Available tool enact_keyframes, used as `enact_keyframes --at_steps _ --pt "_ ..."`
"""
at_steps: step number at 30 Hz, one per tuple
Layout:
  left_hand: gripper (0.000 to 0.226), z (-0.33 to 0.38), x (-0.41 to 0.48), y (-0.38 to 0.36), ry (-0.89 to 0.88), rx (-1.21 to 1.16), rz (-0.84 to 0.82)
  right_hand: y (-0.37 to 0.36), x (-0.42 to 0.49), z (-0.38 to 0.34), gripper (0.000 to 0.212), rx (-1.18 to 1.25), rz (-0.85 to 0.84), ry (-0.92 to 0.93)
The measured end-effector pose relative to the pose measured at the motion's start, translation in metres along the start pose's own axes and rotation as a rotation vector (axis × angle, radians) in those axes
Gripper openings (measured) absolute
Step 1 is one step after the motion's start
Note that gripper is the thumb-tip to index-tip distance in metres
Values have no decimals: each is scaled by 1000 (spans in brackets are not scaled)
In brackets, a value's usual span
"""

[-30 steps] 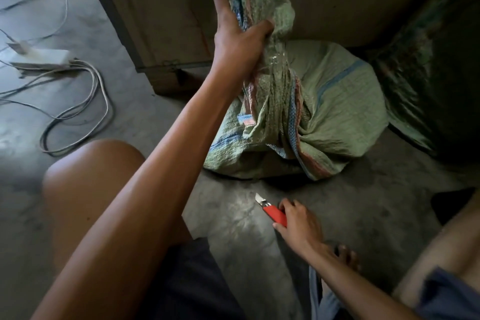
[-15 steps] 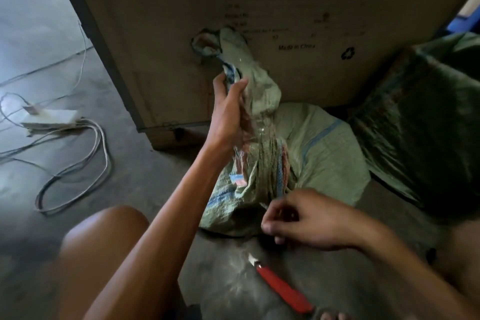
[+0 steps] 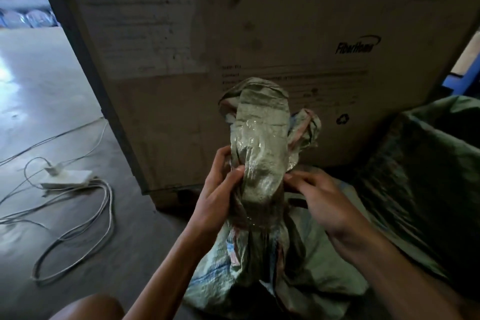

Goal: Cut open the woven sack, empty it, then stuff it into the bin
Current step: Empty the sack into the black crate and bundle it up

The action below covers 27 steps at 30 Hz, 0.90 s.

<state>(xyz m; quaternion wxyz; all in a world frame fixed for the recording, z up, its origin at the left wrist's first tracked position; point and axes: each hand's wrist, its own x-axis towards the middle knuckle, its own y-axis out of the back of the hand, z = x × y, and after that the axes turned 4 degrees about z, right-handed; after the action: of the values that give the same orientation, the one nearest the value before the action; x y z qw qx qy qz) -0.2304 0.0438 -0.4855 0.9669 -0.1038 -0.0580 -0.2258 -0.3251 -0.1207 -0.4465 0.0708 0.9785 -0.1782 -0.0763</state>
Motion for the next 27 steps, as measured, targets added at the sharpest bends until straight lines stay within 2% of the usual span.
enact_keyframes --at_steps 2,4,6,8,9,11,13,15,19,24,27 --pt "31 -3 -1 2 -109 208 90 -2 2 2 35 21 49 91" --pt "41 -5 -1 6 -150 427 296 -2 2 4 31 94 80 176" --pt "40 -4 -1 9 -211 499 462 -2 1 8 32 150 104 218" --pt "30 -1 1 7 -334 529 399 -3 -1 8 52 131 80 248" --pt "25 0 1 5 -348 488 324 -3 0 8 62 108 66 248" --pt "23 6 -1 1 -252 279 185 3 2 7 72 65 79 290" --pt "38 10 -3 -2 -146 189 43 10 2 8 65 2 106 393" --pt "39 10 -5 -5 -142 268 -41 13 1 9 49 -69 93 457" --pt "30 1 -3 -7 -118 282 78 18 3 13 42 -239 120 488" --pt "15 -3 14 16 42 84 373 57 15 11 52 -316 307 409" --pt "13 -4 20 32 142 -80 463 77 22 17 47 -311 424 389"
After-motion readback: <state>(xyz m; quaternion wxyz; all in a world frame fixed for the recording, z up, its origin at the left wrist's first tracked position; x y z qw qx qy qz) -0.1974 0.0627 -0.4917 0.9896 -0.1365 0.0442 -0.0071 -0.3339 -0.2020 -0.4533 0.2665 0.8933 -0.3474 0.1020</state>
